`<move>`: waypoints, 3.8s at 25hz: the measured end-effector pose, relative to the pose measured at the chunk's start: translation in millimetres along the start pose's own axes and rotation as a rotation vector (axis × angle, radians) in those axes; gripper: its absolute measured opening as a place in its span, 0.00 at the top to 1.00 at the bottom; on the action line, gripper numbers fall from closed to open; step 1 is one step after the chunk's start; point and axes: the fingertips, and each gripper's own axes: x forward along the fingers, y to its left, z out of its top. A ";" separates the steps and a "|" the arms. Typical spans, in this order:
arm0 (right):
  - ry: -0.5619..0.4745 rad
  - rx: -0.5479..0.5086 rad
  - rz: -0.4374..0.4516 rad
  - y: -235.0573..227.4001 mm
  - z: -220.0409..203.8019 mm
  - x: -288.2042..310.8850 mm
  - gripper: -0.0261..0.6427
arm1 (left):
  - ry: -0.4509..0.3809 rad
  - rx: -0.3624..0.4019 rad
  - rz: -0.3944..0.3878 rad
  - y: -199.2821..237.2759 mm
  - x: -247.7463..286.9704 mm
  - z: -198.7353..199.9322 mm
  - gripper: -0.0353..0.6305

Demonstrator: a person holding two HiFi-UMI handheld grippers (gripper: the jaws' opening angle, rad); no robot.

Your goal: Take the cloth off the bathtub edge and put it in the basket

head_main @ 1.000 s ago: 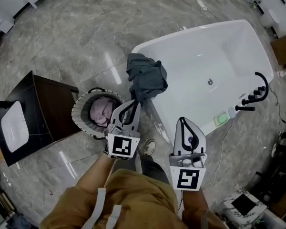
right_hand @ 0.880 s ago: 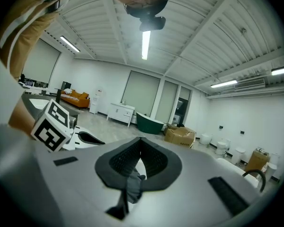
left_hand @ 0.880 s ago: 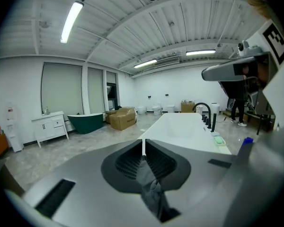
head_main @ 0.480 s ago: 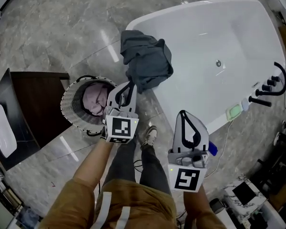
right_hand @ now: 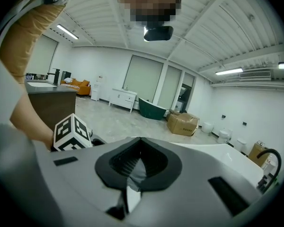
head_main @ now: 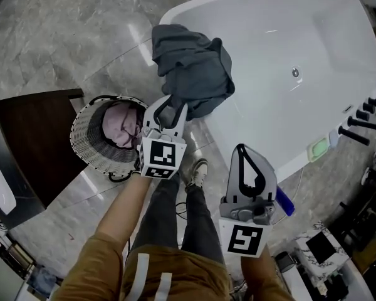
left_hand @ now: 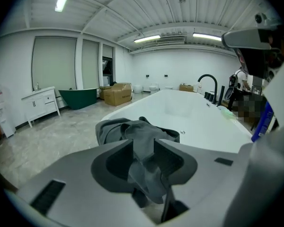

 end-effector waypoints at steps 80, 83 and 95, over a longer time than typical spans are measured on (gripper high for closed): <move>-0.225 -0.105 -0.053 -58.6 157.3 -241.9 0.95 | -0.604 -0.035 0.152 -46.5 -375.9 342.6 0.90; -0.276 -0.105 -0.038 -55.4 173.5 -247.7 0.95 | -0.644 -0.002 0.180 -49.5 -407.8 362.7 0.90; -0.393 -0.090 0.041 -35.3 205.8 -261.7 0.95 | -0.779 0.013 0.264 -67.1 -503.4 391.5 0.90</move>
